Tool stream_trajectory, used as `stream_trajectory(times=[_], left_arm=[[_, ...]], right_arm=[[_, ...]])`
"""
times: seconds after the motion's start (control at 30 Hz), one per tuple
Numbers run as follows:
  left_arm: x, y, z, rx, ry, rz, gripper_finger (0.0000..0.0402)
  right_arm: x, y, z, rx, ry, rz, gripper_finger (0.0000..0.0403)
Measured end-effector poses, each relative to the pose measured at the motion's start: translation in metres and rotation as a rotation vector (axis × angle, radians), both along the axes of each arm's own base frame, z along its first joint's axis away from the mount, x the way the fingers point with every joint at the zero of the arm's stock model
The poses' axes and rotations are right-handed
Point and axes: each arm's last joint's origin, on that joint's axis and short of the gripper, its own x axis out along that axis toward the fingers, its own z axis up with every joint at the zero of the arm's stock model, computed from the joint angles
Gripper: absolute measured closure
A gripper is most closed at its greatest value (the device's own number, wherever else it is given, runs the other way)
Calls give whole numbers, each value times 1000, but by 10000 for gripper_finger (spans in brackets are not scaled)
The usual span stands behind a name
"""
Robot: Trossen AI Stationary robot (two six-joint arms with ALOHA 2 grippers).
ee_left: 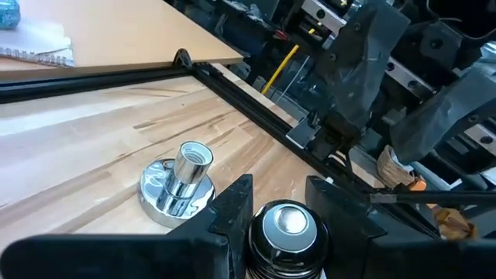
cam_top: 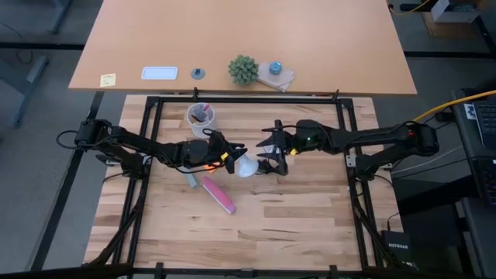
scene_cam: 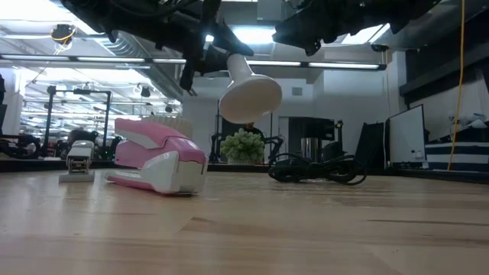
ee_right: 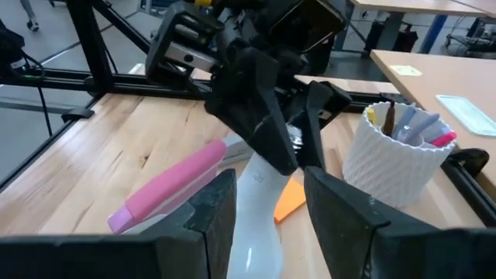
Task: Screw lightbulb
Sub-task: Insert the lightbulb into the lamp
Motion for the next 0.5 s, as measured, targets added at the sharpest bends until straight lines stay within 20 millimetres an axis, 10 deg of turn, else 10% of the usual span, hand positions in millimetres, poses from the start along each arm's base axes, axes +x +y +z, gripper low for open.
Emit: stream_trajectory(times=[0.5], left_arm=[[0, 0, -1, 35, 24, -6, 293]], right_arm=[[8, 16, -23, -113, 134, -252, 144]])
